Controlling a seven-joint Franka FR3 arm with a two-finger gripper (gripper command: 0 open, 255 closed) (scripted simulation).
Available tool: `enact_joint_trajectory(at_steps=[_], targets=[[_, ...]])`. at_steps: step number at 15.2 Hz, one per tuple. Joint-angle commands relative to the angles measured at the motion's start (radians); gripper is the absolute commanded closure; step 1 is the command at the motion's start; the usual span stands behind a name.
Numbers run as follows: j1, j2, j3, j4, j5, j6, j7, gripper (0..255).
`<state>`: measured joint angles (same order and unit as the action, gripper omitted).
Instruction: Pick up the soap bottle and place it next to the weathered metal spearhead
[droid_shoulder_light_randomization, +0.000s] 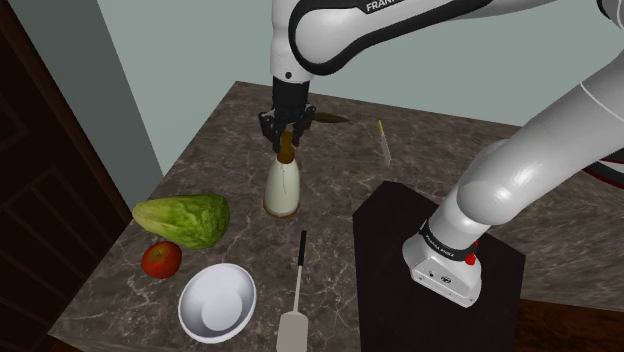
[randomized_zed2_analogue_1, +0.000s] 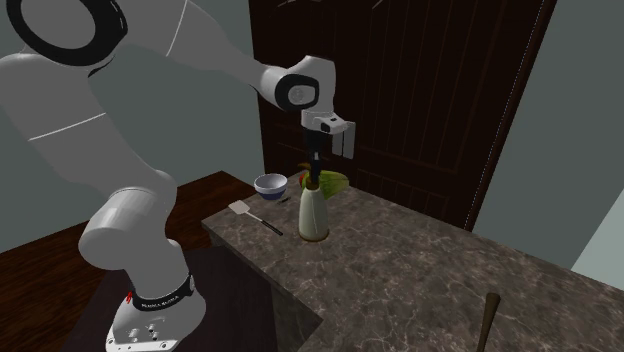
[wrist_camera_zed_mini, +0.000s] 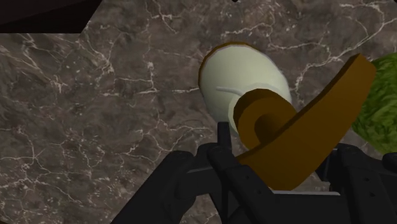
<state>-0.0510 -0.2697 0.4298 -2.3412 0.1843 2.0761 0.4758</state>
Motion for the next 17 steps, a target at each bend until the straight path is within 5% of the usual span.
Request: enact_joint_trajectory(at_steps=[1,17], targets=[[-0.001,-0.01,-0.004,0.016,0.0,-0.026,-0.002,255],[-0.005,-0.06,-0.031,0.189,-0.003,-0.248,0.001,255]])
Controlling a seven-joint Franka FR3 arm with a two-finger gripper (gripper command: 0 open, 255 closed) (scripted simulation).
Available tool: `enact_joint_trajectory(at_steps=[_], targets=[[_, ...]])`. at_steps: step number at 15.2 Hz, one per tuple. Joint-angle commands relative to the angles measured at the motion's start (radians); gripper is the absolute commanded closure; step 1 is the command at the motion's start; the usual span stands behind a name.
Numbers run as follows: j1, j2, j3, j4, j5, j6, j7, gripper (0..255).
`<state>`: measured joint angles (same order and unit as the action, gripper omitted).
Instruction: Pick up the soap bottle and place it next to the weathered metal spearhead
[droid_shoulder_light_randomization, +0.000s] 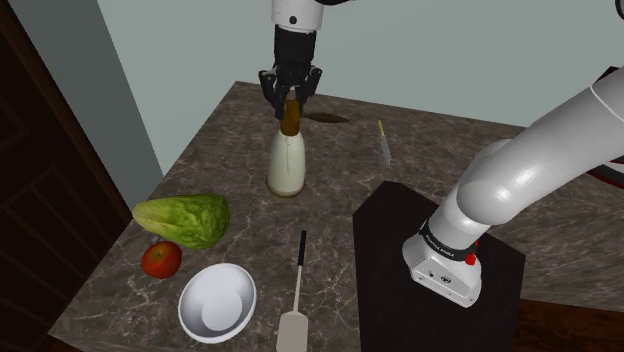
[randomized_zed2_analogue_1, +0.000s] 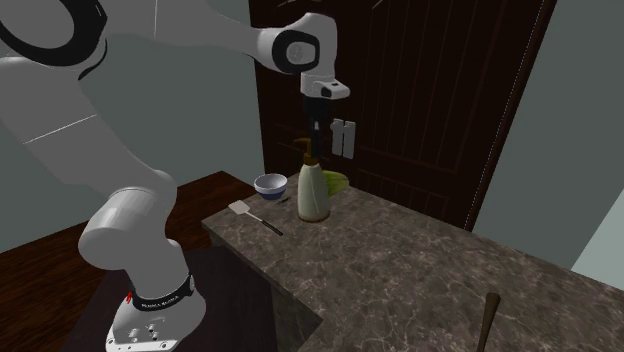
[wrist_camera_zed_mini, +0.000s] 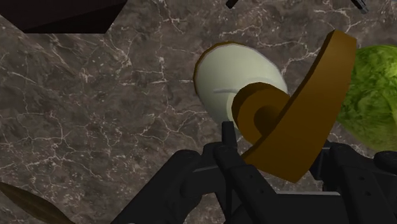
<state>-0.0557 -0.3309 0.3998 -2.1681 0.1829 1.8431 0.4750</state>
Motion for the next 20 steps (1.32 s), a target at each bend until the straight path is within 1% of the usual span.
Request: enact_joint_trajectory(at_steps=[1,20], targets=[[-0.001,0.0,-0.002,0.028,-0.002,-0.028,0.002,255],[-0.012,0.024,-0.019,0.305,-0.021,-0.281,0.024,255]])
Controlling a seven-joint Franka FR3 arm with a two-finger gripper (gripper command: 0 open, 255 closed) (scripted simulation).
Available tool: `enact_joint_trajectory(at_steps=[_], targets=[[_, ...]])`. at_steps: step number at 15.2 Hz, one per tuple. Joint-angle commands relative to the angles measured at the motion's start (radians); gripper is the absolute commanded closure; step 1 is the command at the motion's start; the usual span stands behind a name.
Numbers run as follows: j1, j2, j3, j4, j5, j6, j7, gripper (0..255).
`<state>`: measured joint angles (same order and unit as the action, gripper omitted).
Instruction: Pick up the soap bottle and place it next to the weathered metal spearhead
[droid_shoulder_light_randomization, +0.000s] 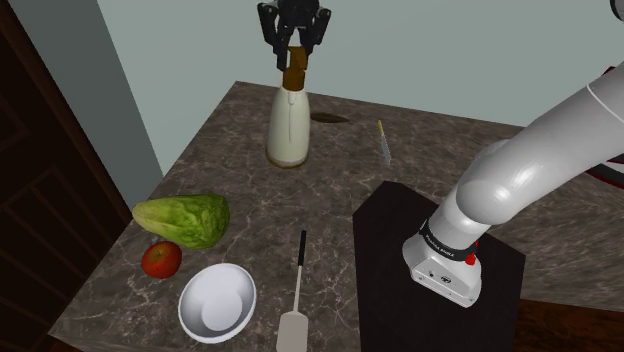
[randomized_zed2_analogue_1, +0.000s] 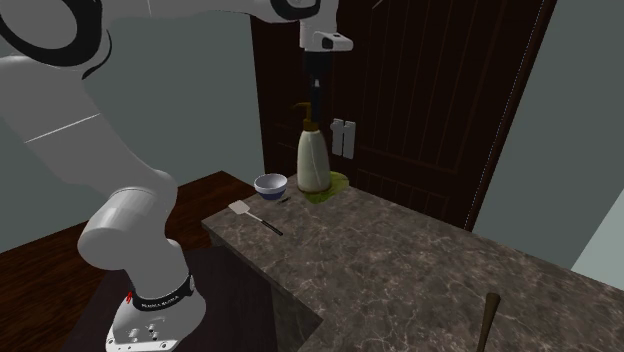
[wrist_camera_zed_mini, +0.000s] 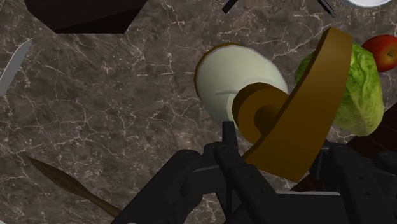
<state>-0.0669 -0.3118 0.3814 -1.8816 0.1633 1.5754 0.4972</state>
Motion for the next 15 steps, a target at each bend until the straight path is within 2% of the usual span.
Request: enact_joint_trajectory(at_steps=[1,15], targets=[[-0.001,0.008,-0.001,0.035,-0.003,-0.027,0.003,255],[-0.008,0.087,0.005,0.306,-0.027,-0.222,0.036,255]])
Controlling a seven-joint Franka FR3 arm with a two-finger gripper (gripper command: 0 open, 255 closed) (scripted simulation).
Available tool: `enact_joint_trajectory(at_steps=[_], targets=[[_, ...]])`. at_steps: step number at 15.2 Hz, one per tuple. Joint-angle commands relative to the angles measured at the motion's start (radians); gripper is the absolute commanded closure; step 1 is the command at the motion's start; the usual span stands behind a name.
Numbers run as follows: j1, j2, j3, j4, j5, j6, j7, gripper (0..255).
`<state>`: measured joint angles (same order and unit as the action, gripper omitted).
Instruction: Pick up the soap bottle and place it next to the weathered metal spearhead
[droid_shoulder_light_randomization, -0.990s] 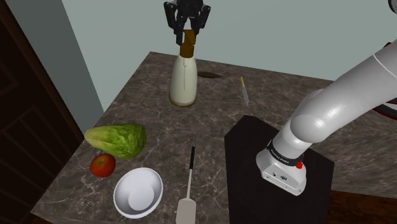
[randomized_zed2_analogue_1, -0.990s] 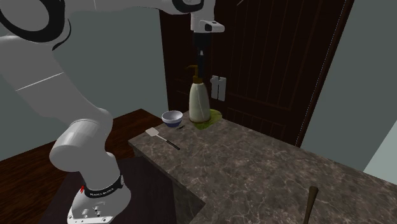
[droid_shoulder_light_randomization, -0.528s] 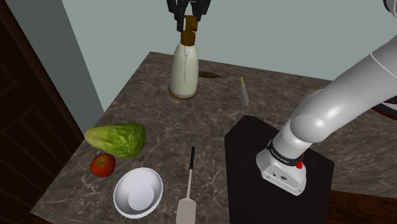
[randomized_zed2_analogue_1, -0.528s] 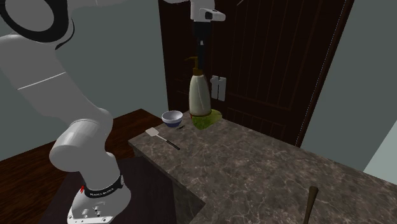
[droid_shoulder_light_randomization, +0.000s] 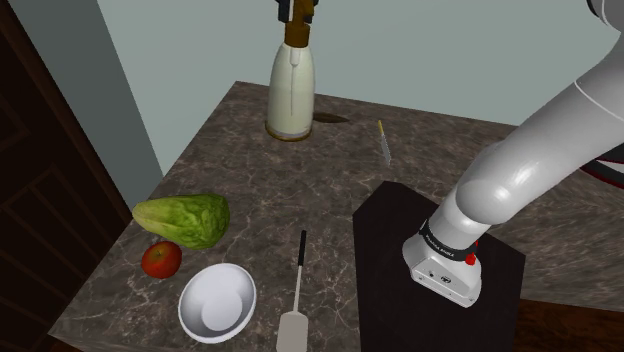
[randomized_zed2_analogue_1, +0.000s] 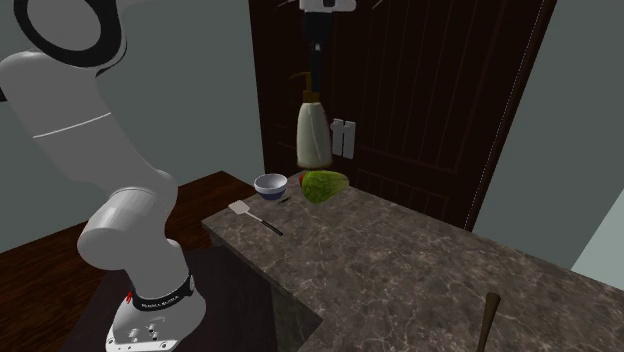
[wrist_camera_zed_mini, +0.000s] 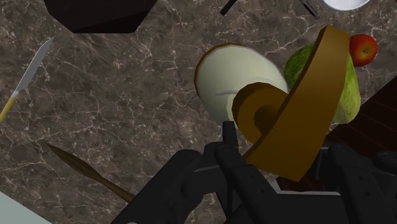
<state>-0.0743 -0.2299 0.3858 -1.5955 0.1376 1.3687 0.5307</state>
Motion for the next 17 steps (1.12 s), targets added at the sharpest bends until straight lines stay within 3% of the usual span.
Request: enact_joint_trajectory(at_steps=[1,9,17], targets=[[-0.001,0.013,0.002,0.043,-0.004,-0.029,0.005,255],[0.002,0.092,0.017,0.242,-0.028,-0.153,0.036,255],[-0.082,0.064,-0.117,0.209,-0.042,-0.164,-0.187,255]])
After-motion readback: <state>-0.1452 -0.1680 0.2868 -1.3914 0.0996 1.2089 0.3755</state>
